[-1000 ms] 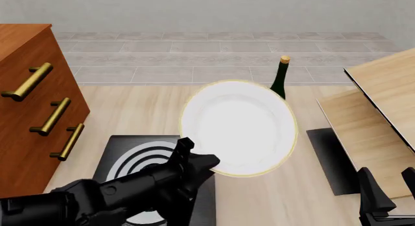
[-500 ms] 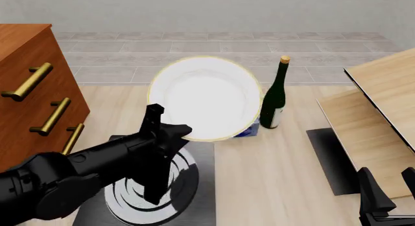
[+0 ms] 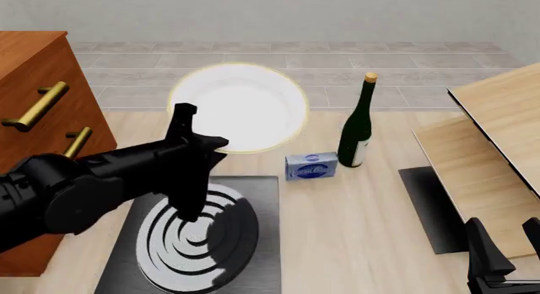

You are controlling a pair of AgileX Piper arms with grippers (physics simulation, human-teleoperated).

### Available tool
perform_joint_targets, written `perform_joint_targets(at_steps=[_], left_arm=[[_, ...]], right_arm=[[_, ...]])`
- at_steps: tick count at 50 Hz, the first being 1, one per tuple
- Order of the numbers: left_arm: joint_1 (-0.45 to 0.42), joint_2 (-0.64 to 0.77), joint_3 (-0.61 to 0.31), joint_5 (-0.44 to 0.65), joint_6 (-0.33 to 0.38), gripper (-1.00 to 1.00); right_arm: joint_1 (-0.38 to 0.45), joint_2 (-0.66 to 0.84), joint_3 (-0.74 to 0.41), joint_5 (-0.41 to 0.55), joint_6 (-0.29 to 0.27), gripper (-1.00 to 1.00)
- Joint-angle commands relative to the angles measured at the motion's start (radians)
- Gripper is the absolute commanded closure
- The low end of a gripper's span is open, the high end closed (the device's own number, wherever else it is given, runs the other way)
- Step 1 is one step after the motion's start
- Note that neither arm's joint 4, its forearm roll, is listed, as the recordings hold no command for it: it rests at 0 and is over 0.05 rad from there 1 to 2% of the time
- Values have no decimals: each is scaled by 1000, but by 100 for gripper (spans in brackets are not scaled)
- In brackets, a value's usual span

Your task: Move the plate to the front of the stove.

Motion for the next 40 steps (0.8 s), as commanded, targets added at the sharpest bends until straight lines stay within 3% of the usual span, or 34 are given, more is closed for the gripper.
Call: perform_joint_targets(at_steps=[1, 18, 28, 40], left_arm=[[49, 44, -116, 95, 6, 100], [83, 119, -203, 164, 2, 100], [92, 200, -281, 195, -38, 100], [126, 290, -307, 178, -60, 100]], right_arm=[[0, 0, 0, 0, 0, -100], [0, 0, 0, 0, 0, -100], [0, 0, 0, 0, 0, -100], [0, 0, 0, 0, 0, -100]])
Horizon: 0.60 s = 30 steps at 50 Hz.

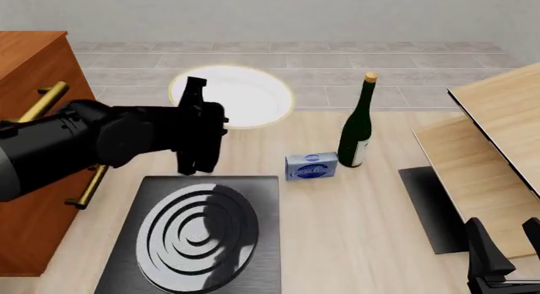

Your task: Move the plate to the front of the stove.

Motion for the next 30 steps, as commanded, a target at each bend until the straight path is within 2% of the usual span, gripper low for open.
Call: perform_joint_targets(at_steps=[1, 20, 30], left_arm=[[23, 79, -54, 2, -24, 100], [64, 179, -77, -48, -40, 100], [84, 240, -121, -52, -61, 100]], right_arm=[[0, 0, 0, 0, 0, -100], [0, 0, 0, 0, 0, -100], [0, 0, 0, 0, 0, -100]])
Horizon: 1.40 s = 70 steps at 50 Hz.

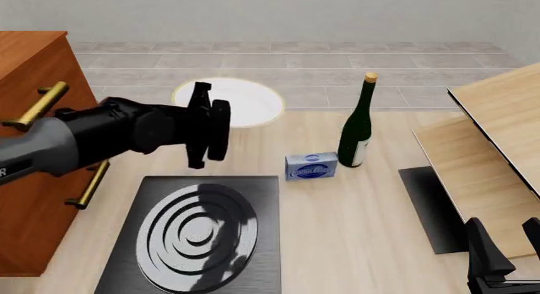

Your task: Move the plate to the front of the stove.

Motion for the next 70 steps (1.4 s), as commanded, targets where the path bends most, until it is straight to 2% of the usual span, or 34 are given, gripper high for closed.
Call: perform_joint_targets(at_steps=[1, 8, 19, 33, 53, 70], left_arm=[[22, 63, -38, -17, -16, 100], [38, 94, -34, -30, -7, 100], [60, 140, -102, -9, -25, 100], [84, 192, -141, -10, -28, 100], [90, 232, -110, -51, -39, 100], [106, 278, -148, -46, -54, 100]], right_arm=[[0, 0, 0, 0, 0, -100], [0, 0, 0, 0, 0, -100], [0, 0, 0, 0, 0, -100], [0, 0, 0, 0, 0, -100], [0, 0, 0, 0, 0, -100], [0, 0, 0, 0, 0, -100]])
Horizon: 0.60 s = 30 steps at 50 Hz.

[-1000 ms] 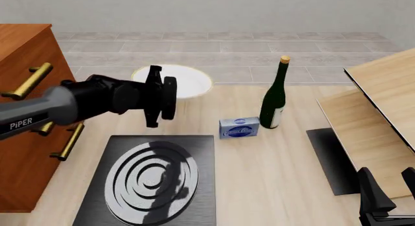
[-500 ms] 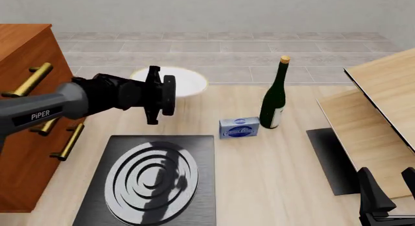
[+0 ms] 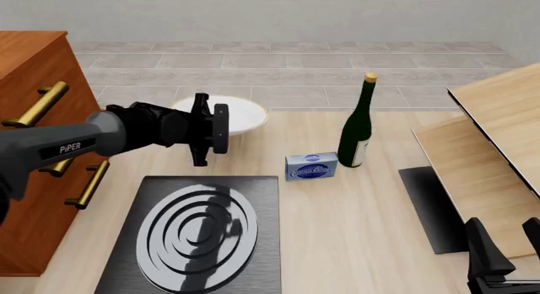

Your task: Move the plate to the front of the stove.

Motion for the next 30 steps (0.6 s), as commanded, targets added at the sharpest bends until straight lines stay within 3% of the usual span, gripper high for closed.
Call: perform_joint_targets(at_steps=[1, 30], left_arm=[[9, 22, -19, -8, -3, 100], [7, 95, -23, -30, -30, 100]], right_arm=[[0, 0, 0, 0, 0, -100], [0, 0, 0, 0, 0, -100]])
